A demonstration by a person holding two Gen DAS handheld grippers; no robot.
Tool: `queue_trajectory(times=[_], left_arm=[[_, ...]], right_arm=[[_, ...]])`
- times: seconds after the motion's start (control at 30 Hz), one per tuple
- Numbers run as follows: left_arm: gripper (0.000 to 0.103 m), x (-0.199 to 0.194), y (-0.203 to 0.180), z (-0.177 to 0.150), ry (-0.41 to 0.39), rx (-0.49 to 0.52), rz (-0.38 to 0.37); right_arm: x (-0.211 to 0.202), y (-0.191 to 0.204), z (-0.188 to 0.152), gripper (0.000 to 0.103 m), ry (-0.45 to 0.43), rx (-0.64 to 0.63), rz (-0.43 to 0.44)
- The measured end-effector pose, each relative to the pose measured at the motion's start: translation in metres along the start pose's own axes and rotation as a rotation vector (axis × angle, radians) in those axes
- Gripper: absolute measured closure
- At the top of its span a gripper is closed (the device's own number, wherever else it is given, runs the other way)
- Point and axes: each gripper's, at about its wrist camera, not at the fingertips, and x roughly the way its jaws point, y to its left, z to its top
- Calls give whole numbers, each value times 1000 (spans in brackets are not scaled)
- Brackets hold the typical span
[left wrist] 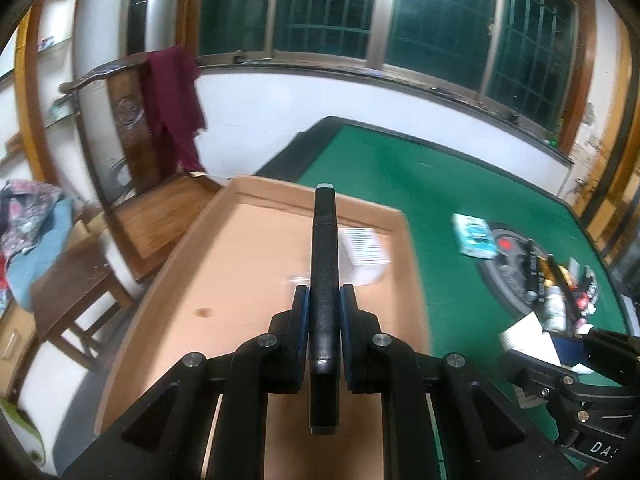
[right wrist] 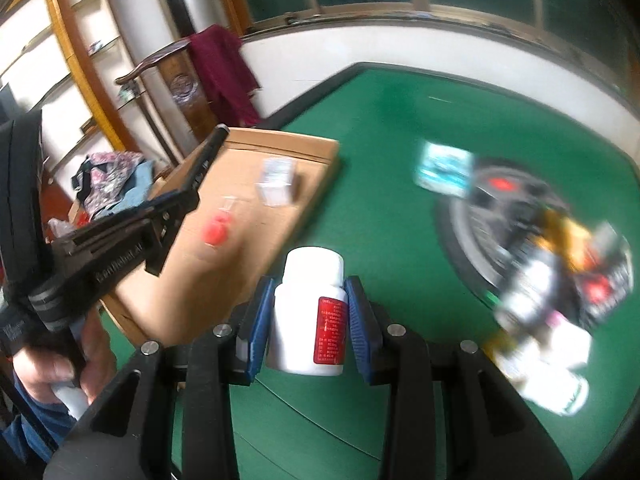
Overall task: Organize objects
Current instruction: 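Carry the pill bottle to the cardboard tray and release it with the right tool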
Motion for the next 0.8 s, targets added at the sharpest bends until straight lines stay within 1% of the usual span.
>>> queue_trajectory(times=[0.17, 0.27, 0.4, 0.57, 0.63, 0.8], left_arm=[[91, 20, 26, -2, 48, -36, 47], [91, 30, 41, -5, 78, -47, 60], [91, 40, 48, -9, 105, -48, 70], [91, 43, 48, -14, 115, -34, 78], [91, 41, 50, -13, 113, -33, 76], [91, 36, 49, -15, 98, -19, 97]], right_arm=[[31, 33, 15, 69, 25, -52, 16], [46, 44, 21, 69, 43, -62, 20], [60, 54, 27, 69, 60, -79, 20], [76, 58, 31, 69, 78, -90, 13], [81, 57, 32, 69, 86, -94, 4], [94, 55, 35, 69, 107, -93, -11]])
